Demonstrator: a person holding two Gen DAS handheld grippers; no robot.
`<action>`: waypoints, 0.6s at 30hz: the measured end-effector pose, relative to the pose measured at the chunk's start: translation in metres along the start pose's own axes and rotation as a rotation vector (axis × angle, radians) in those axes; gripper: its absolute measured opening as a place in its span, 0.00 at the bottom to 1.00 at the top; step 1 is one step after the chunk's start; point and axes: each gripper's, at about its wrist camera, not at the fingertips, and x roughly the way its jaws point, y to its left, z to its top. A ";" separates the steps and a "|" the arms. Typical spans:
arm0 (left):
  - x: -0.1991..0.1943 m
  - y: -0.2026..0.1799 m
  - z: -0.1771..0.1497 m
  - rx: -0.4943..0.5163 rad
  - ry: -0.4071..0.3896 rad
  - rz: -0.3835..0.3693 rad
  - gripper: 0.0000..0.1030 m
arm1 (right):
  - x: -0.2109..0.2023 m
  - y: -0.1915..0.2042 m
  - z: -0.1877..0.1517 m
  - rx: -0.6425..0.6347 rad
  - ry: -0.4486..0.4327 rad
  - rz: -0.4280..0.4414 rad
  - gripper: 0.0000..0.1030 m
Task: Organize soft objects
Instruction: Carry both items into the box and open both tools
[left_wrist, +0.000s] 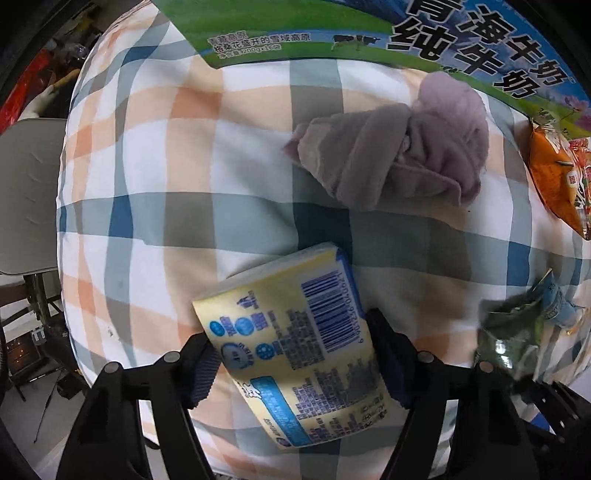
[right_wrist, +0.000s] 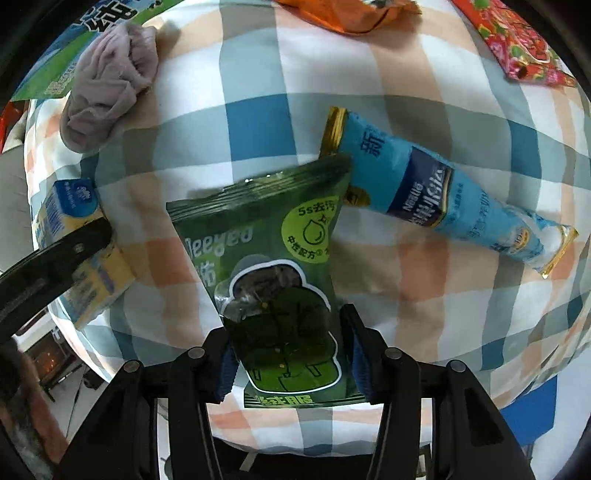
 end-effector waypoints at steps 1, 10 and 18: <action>0.000 -0.002 -0.003 0.008 -0.020 0.004 0.68 | -0.002 -0.001 -0.003 0.007 -0.011 0.007 0.45; -0.070 0.008 -0.037 0.082 -0.217 -0.017 0.64 | -0.038 0.014 -0.041 0.013 -0.133 0.009 0.38; -0.159 0.010 -0.033 0.117 -0.386 -0.096 0.64 | -0.092 0.004 -0.084 -0.001 -0.288 0.060 0.38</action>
